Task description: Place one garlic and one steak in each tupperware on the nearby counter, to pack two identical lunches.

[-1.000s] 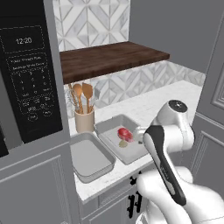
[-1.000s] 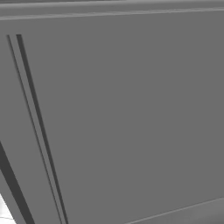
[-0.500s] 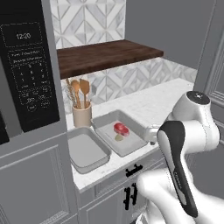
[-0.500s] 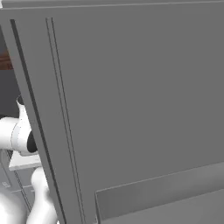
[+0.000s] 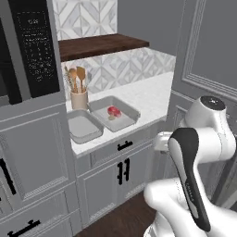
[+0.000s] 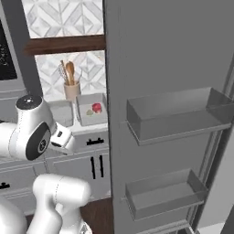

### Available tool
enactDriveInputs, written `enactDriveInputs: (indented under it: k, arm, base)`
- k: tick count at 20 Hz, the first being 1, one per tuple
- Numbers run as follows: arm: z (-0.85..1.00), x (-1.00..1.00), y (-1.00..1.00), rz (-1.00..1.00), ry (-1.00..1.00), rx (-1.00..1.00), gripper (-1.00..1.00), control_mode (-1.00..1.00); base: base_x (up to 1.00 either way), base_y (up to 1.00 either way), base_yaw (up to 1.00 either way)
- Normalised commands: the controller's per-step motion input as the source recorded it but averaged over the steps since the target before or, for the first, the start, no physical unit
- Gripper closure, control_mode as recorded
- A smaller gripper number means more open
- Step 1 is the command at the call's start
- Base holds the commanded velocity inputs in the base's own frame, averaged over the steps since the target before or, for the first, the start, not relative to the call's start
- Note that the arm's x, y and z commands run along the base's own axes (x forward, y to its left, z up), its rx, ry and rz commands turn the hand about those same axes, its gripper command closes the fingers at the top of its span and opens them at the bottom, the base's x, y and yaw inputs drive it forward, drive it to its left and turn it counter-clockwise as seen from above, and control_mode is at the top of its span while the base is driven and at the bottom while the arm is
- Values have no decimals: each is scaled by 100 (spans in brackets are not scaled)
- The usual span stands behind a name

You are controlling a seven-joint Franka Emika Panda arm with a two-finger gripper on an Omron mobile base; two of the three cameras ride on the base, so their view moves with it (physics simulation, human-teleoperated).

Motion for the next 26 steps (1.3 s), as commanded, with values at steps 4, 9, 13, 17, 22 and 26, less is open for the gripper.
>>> enactDriveInputs:
  k: [4, 9, 13, 17, 22, 26]
  arm:
    - [0, 0, 0, 0, 0, 0, -100, 100]
    - [0, 0, 0, 0, 0, 0, -100, 100]
    - [0, 0, 0, 0, 0, 0, -100, 100]
    - [0, 0, 0, 0, 0, 0, -100, 100]
    - [0, 0, 0, 0, 0, 0, -100, 100]
    - [0, 0, 0, 0, 0, 0, -100, 100]
  base:
    - [-100, 34, -33]
    - [-61, 20, -56]
    - [-26, 1, -60]
    - [-4, 0, -61]
    - [0, 0, -60]
    - [0, -2, -54]
